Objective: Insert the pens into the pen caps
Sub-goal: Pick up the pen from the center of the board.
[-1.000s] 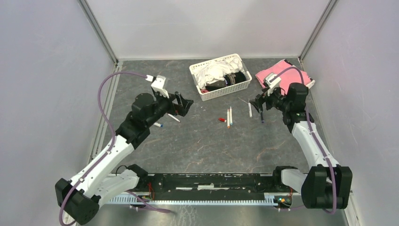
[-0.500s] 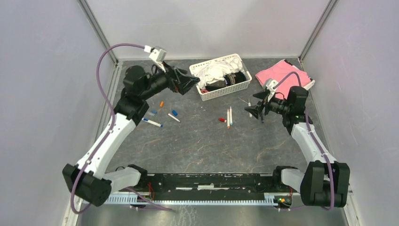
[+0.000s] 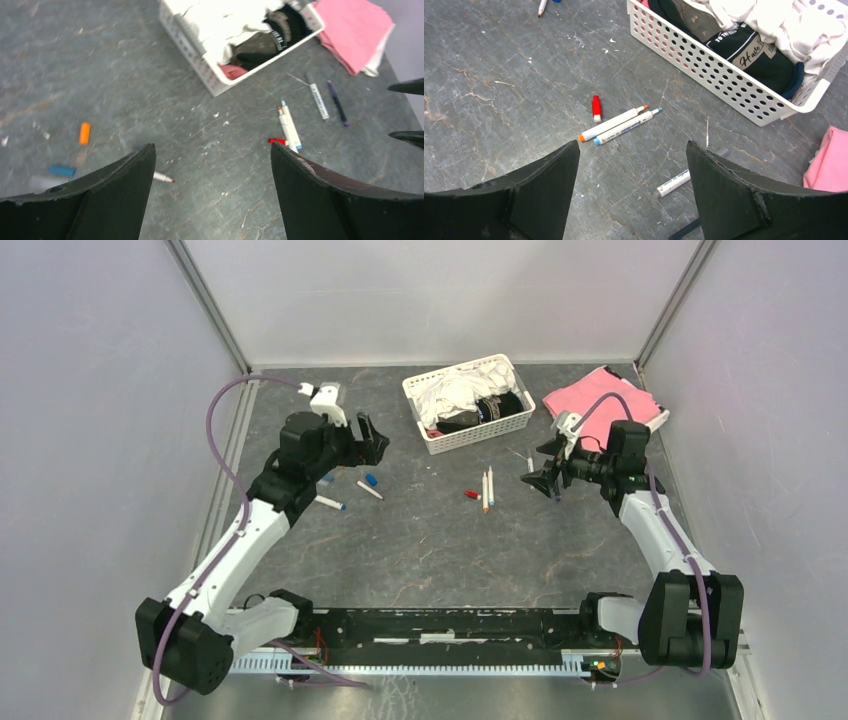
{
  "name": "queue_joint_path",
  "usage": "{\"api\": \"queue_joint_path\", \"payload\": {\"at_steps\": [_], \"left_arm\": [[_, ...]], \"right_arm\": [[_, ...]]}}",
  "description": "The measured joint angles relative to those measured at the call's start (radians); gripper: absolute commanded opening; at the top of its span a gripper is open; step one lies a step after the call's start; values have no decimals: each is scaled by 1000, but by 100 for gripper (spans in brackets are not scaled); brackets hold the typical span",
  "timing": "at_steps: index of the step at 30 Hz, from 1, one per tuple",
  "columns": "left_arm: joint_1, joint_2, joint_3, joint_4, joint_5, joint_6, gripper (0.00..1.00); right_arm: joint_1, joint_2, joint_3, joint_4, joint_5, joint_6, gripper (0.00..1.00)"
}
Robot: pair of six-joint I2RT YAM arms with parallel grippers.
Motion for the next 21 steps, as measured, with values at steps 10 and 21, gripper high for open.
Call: {"api": "queue_joint_path", "payload": {"at_steps": [10, 21], "left_arm": [[18, -94, -230, 6, -224, -205, 57], [133, -80, -194, -37, -189, -241, 61]], "right_arm": [[0, 4, 5, -53, 82, -50, 83], [0, 63, 32, -82, 266, -61, 82]]}}
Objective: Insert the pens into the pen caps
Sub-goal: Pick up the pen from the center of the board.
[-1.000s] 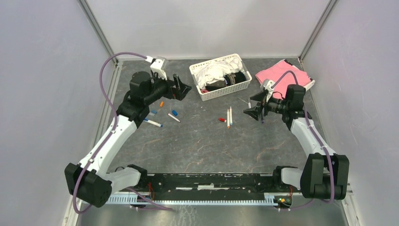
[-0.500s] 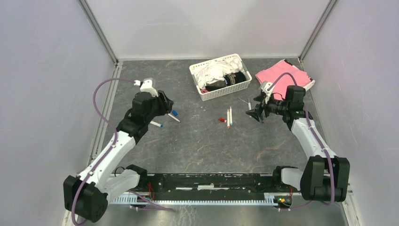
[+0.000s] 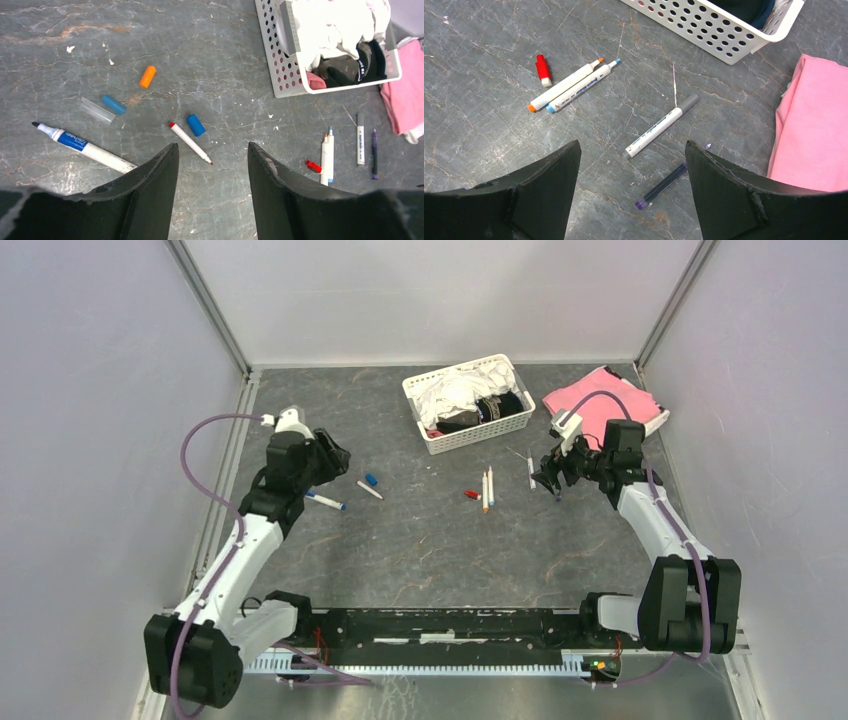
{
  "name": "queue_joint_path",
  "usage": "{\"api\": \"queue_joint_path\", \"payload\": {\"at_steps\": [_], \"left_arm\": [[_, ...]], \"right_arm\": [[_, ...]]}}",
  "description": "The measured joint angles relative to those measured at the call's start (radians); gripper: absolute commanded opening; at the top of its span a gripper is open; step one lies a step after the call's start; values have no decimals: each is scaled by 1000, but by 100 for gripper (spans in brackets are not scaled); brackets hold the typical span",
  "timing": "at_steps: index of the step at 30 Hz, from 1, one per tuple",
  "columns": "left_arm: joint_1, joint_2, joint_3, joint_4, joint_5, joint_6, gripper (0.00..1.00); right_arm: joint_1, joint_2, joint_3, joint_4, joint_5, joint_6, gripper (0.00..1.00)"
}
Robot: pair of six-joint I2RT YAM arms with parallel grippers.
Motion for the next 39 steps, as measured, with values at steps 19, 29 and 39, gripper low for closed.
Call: {"api": "queue_joint_path", "payload": {"at_steps": [19, 29, 39], "left_arm": [[295, 32, 26, 47, 428, -14, 74], [295, 293, 133, -109, 152, -68, 26], [270, 412, 178, -199, -13, -161, 30]], "right_arm": [[0, 2, 0, -2, -10, -3, 83], [0, 17, 0, -2, -13, -9, 83], [0, 45, 2, -26, -21, -26, 83]]}}
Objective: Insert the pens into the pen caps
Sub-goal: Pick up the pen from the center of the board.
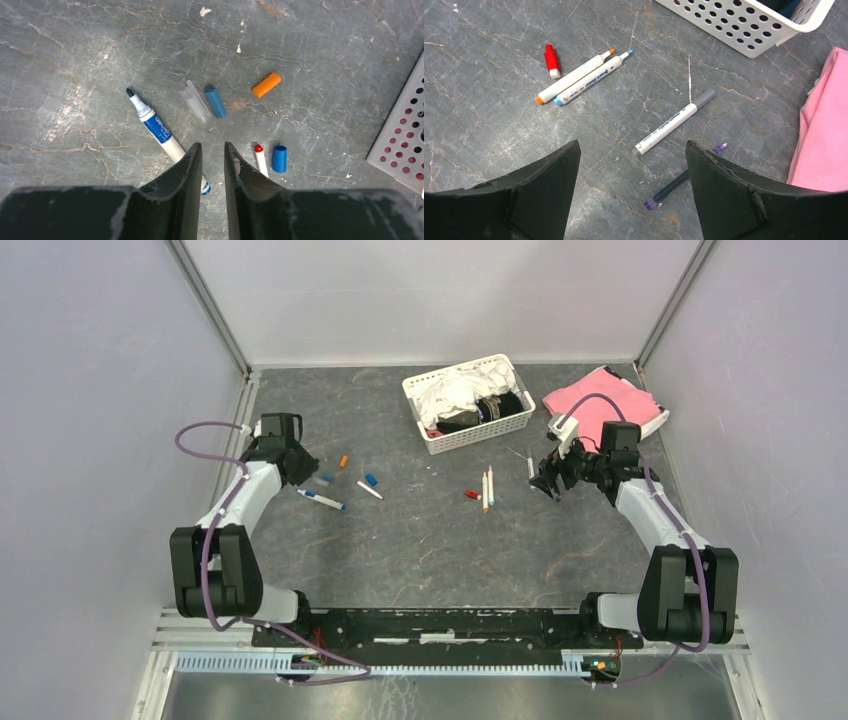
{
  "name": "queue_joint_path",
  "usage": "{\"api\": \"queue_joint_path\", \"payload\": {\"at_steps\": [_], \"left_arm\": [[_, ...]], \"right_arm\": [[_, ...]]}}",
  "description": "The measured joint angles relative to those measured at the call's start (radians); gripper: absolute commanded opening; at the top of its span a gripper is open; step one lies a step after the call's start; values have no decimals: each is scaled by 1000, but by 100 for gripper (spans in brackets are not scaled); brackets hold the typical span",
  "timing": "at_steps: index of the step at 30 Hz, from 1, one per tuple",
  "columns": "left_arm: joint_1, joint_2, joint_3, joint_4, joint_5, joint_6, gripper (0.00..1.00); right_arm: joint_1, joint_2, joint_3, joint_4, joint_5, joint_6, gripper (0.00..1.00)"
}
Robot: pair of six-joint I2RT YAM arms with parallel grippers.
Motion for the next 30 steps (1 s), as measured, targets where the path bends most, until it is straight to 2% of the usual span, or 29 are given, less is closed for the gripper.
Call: {"api": "queue_joint_path", "payload": {"at_steps": [4, 8, 10, 18, 30], "left_arm": [[-19, -14, -10, -11, -44, -23, 36], [-71, -64, -56, -32, -77, -78, 58], [-105, -73, -62, -61, -99, -119, 63], [-148, -45, -62, -118, -159, -224, 61], [-148, 142, -61, -137, -219, -246, 54]], "right_arm": [[0, 0, 0, -4, -5, 0, 83], [0, 0, 0, -6, -8, -1, 83], [0, 2, 0, -6, -11, -1, 84], [0, 2, 0, -7, -11, 0, 84], [0, 2, 0, -7, -14, 0, 85]]}}
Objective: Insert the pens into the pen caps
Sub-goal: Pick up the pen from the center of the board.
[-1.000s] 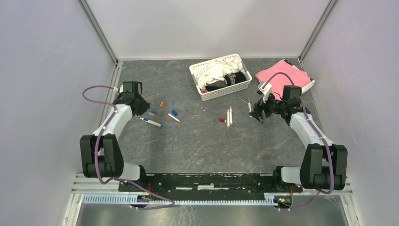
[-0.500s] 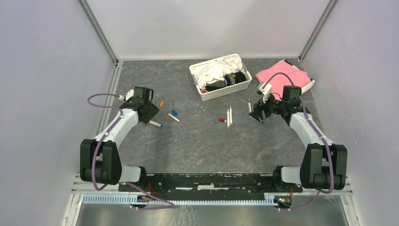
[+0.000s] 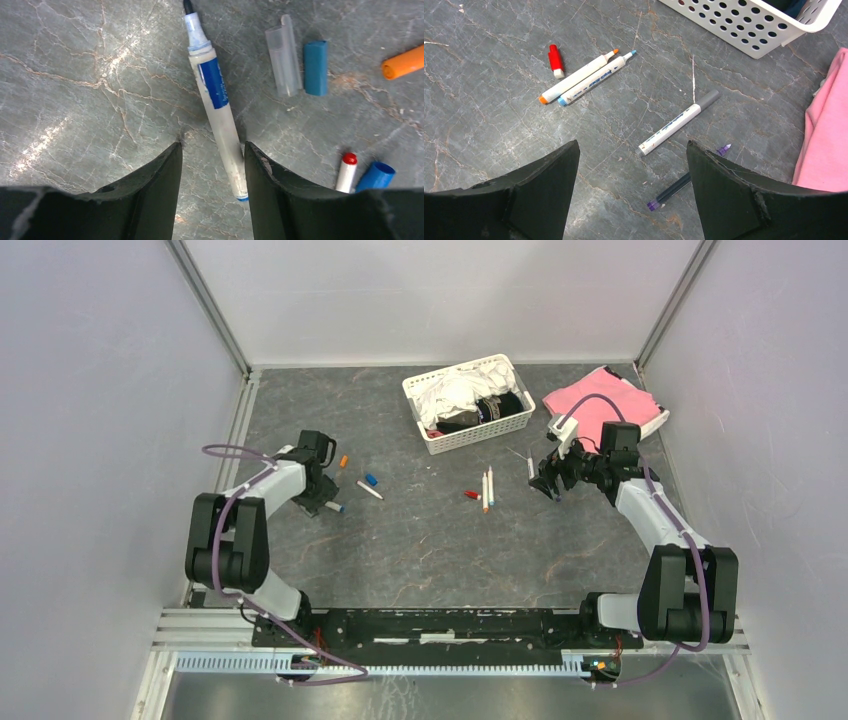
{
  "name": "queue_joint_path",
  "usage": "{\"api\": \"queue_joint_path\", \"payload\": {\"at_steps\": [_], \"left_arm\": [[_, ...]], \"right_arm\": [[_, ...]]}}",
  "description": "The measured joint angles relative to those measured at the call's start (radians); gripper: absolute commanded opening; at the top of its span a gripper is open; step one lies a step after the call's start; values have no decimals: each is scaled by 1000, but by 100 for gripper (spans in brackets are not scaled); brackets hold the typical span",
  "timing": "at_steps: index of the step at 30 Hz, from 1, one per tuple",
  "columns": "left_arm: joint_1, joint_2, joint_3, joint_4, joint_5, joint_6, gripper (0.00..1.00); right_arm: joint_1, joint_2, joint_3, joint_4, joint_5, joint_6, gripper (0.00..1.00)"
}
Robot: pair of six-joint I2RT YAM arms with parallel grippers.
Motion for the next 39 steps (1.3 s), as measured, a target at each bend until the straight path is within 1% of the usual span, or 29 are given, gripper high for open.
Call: {"api": "queue_joint_path", "payload": {"at_steps": [4, 7, 12, 13, 15, 18, 22, 26, 29, 32, 34, 36, 37, 39], "left_arm": [[0, 47, 30, -24, -10, -2, 48], [0, 93, 79, -51, -15, -2, 39], [-2, 159, 156, -84, -16, -2, 20], [-5, 165, 164, -87, -16, -1, 13], [-5, 167, 166, -90, -19, -2, 7], [-5, 165, 164, -89, -21, -2, 2], [-6, 124, 122, -85, -26, -2, 2], [-29, -6, 47, -109, -27, 9, 2], [-95, -204, -1, -90, -12, 24, 2], [-167, -439, -59, -8, 49, 55, 2], [-208, -593, -129, 102, 127, 76, 2], [-243, -726, -238, 280, 236, 93, 2], [-261, -777, -300, 382, 294, 97, 2], [-301, -824, -403, 572, 372, 98, 2]], "right_arm": [[0, 0, 0, 0, 0, 0, 85], [0, 0, 0, 0, 0, 0, 85], [0, 0, 0, 0, 0, 0, 85], [0, 0, 0, 0, 0, 0, 85], [0, 0, 0, 0, 0, 0, 85], [0, 0, 0, 0, -2, 0, 85], [0, 0, 0, -1, -18, 0, 85], [0, -8, 0, -3, -61, 0, 85], [0, -33, 0, -3, -126, 2, 84], [3, -66, -9, 13, -190, 20, 84], [15, -89, -27, 46, -240, 54, 84], [38, -109, -53, 91, -289, 104, 84], [58, -118, -68, 119, -312, 134, 84], [115, -125, -93, 176, -351, 204, 84]]}}
